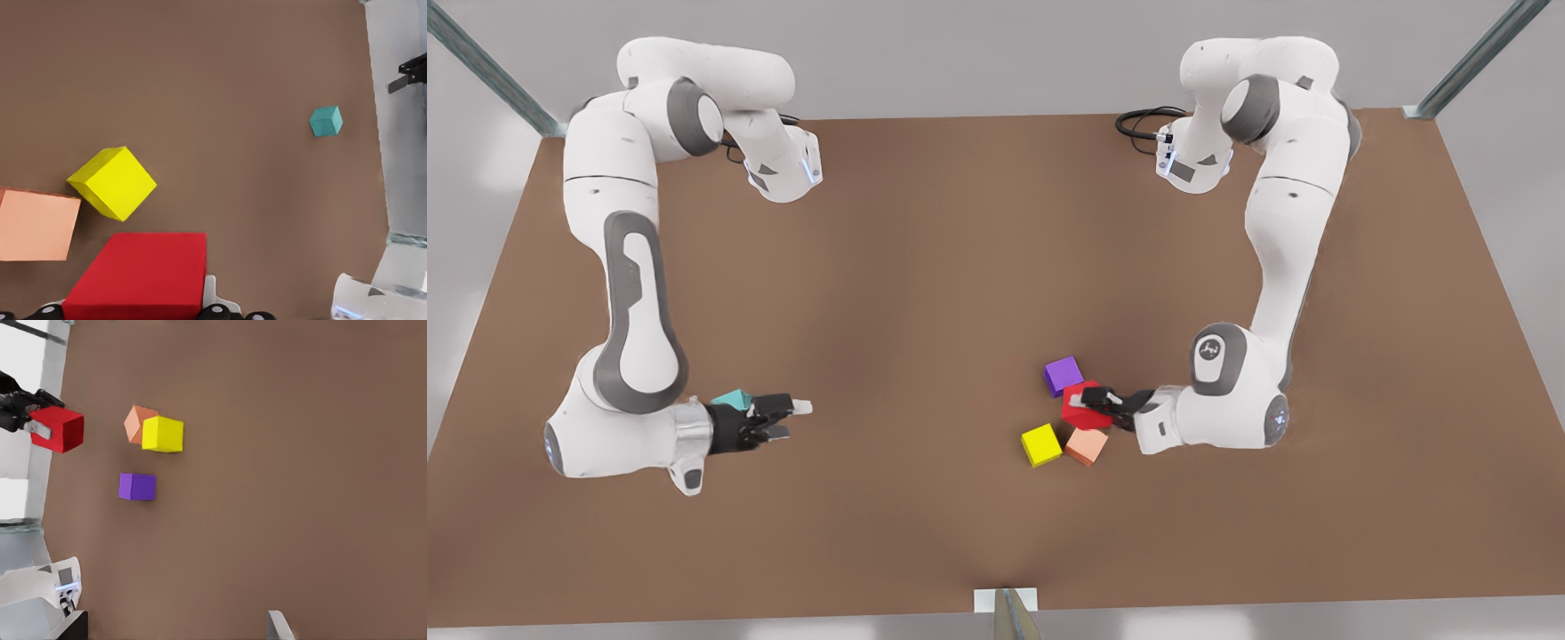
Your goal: Pick up red wooden cube and pass to hand red wooden cube and place in blue wooden cube
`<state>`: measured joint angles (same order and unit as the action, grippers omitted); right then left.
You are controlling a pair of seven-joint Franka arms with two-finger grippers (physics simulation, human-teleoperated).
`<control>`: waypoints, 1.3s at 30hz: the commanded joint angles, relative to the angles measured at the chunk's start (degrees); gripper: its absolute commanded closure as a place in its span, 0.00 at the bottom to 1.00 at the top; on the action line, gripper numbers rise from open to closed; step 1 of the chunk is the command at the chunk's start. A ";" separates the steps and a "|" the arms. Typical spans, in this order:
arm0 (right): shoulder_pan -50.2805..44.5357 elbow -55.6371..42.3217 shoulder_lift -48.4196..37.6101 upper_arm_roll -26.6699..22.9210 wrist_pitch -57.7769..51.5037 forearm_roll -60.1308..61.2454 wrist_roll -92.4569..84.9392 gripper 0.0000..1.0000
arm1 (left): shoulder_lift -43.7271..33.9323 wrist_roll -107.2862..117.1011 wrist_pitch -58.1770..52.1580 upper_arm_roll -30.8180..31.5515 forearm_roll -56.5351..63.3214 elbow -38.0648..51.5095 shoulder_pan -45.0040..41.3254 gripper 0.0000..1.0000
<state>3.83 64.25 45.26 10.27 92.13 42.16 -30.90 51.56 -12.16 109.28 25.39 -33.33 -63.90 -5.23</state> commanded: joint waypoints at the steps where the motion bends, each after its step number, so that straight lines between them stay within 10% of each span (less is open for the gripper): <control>1: -0.75 -0.97 2.11 1.95 3.49 14.87 -60.41 0.00 | 4.68 37.56 3.74 7.03 -9.20 4.13 -1.80 0.36; 6: -3.39 -0.62 5.28 3.97 5.25 21.91 -79.13 0.00 | 8.64 37.56 9.64 8.18 -29.77 5.71 -1.36 0.36; 39: -7.61 12.04 1.41 9.60 20.10 34.30 -88.72 0.00 | 11.01 9.26 5.51 8.18 -28.63 5.10 -1.18 0.36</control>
<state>-3.73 76.00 46.95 19.77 112.57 75.58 -106.58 62.66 2.29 114.94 33.53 -61.52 -58.81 -6.40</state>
